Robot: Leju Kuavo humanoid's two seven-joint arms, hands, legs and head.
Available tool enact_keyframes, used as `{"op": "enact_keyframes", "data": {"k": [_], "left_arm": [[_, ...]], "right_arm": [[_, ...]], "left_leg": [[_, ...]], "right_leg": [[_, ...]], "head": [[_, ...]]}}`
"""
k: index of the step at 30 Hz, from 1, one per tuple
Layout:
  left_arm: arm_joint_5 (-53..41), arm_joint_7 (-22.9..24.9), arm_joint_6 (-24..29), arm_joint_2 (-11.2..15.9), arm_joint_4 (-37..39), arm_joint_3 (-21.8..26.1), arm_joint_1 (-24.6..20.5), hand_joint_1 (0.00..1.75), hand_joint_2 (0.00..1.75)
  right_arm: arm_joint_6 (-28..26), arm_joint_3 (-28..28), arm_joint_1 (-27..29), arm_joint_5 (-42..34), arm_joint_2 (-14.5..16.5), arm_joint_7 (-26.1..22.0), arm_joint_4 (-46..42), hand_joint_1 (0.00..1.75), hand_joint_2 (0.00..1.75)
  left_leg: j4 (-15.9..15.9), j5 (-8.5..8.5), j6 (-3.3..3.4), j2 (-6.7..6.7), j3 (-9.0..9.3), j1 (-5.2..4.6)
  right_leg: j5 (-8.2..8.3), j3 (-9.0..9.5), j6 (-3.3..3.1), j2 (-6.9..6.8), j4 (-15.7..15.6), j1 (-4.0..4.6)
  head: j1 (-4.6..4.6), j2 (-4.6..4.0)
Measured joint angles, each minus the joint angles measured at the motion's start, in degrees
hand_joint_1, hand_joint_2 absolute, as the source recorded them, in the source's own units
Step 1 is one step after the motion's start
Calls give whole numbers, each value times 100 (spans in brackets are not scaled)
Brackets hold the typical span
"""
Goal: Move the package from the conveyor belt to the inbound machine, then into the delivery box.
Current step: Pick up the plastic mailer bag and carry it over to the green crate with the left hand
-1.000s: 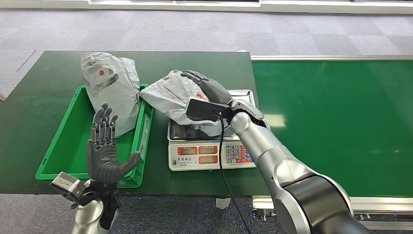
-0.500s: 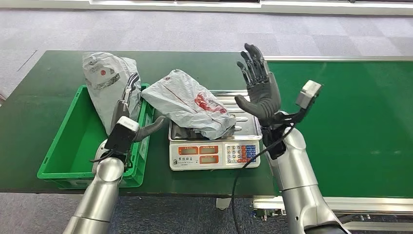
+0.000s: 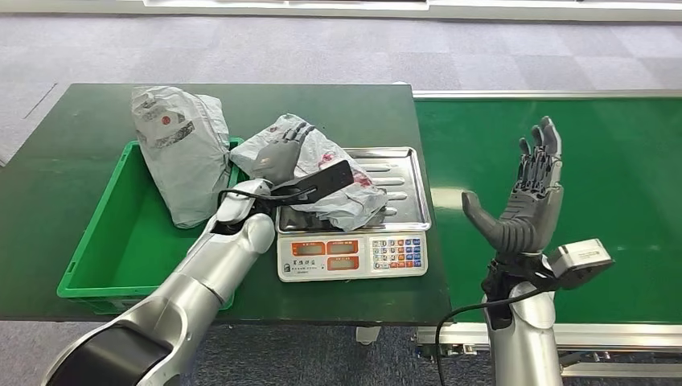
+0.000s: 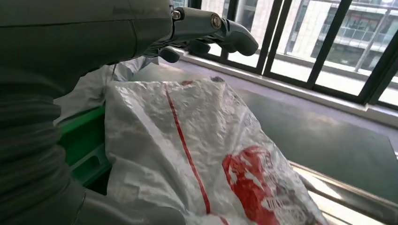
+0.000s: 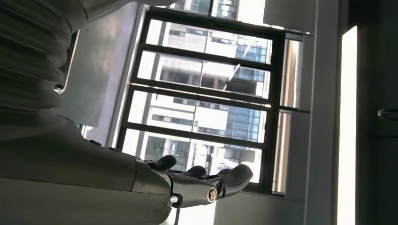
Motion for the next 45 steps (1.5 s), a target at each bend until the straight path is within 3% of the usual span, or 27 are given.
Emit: {"op": "enact_keyframes", "data": {"k": [6,10,14,25,35,41,45], "left_arm": [[-227,524,-680,-205,665,-230,-132,3,175],[-314,655,-884,-254,908,-308,-122,40,175],[-377,718,-981,-278,1052,-346,-115,172,175],[-398,695,-811,-287,1150,-376,-122,175,175],[-91,190,-314,-286,1135,-352,-156,175,175],[253,-602,579,-279,824,-131,-302,175,175],[358,-898,994,-119,-121,113,-232,175,175]], "right_arm": [[17,31,102,26,164,95,-350,0,175],[40,79,85,10,246,69,-384,0,175],[40,110,68,12,299,68,-401,0,175],[23,120,40,57,421,95,-493,0,175],[24,106,49,170,501,111,-521,0,175],[1,11,87,292,513,115,-521,0,175],[-69,-175,310,444,512,88,-536,0,175]], "left_leg": [[-3,0,0,3,1,0],[-3,2,-2,2,1,1],[-3,3,-2,1,1,2],[-3,2,-2,1,2,2],[-3,3,-2,1,2,2],[-3,3,-2,0,0,2],[-5,2,-2,1,1,2]], "right_leg": [[0,0,0,3,0,1],[0,1,0,2,1,3],[0,3,0,2,1,2],[0,5,0,1,1,2],[0,3,0,2,1,2],[0,2,0,1,1,2],[0,3,-1,2,1,2]], "head": [[-2,0],[-1,-1],[-2,-1],[-1,-1],[0,-1],[0,0],[-1,0]]}}
